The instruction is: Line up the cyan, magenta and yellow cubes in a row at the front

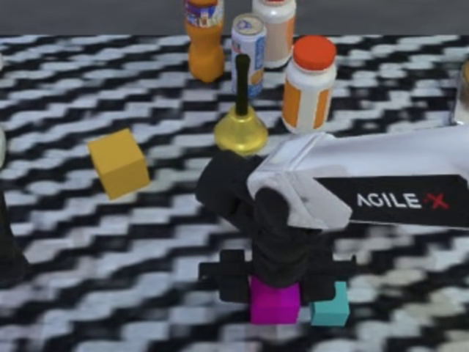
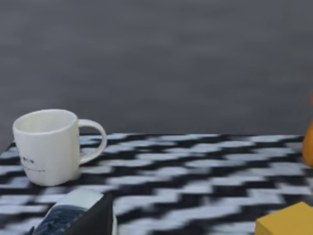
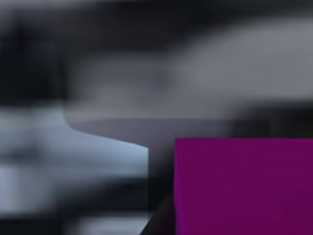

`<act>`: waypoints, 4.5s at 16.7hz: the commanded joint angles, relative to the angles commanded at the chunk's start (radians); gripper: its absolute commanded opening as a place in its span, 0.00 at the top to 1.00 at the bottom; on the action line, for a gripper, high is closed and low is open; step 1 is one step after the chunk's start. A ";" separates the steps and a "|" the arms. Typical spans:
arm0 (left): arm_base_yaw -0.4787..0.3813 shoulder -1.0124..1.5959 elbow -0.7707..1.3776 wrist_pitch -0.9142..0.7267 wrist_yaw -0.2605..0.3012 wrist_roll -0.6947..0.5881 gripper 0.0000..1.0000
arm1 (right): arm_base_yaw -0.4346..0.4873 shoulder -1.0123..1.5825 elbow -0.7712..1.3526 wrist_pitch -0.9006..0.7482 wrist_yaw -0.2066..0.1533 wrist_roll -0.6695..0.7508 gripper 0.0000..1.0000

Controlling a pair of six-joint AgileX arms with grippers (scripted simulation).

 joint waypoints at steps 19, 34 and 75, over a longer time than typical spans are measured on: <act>0.000 0.000 0.000 0.000 0.000 0.000 0.00 | 0.000 0.000 0.000 0.000 0.000 0.000 0.00; 0.000 0.000 0.000 0.000 0.000 0.000 0.00 | 0.009 -0.099 0.154 -0.252 -0.001 0.000 0.00; -0.229 2.276 1.951 -1.245 0.004 0.853 0.00 | -0.879 -2.045 -1.315 0.828 -0.015 -0.884 0.00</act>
